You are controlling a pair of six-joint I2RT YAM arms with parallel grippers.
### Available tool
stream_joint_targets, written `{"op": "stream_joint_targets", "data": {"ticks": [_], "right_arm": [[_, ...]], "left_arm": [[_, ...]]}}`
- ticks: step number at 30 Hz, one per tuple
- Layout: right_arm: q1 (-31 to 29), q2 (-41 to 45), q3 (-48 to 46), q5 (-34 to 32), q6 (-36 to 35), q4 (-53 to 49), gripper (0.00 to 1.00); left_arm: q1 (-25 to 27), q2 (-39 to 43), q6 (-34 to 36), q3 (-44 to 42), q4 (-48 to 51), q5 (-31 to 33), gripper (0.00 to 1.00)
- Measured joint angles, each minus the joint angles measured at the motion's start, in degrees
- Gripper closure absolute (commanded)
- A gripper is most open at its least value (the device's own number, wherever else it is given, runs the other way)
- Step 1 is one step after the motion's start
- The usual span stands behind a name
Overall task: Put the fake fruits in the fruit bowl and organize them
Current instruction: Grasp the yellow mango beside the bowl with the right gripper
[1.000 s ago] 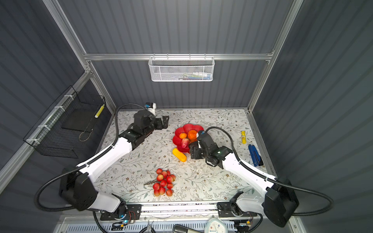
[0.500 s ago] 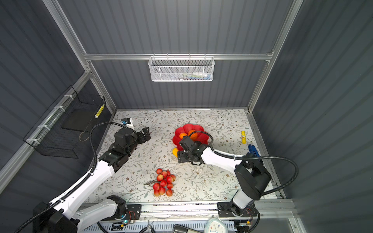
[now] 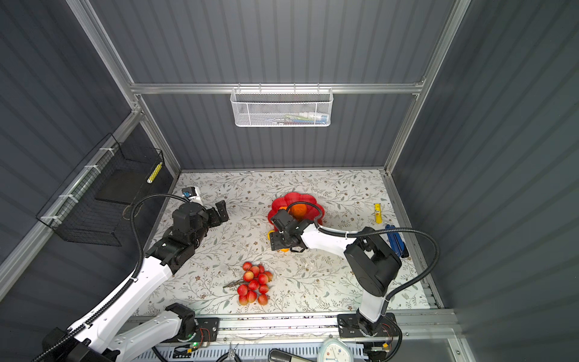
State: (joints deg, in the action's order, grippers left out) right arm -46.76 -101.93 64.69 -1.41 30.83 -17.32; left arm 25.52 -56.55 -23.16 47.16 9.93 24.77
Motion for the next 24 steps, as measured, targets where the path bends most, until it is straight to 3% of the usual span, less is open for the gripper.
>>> {"op": "stream_joint_targets", "data": {"ticks": [20, 24], "right_arm": [[-2.2, -7.3, 5.5, 0.2, -2.0, -1.1, 0.34], [-3.1, -7.3, 5.5, 0.2, -1.9, -1.2, 0.43]], "left_arm": [[0.0, 3.0, 0.7, -1.7, 1.7, 1.8, 0.00], [0.0, 3.5, 0.6, -1.9, 2.1, 1.9, 0.00]]}}
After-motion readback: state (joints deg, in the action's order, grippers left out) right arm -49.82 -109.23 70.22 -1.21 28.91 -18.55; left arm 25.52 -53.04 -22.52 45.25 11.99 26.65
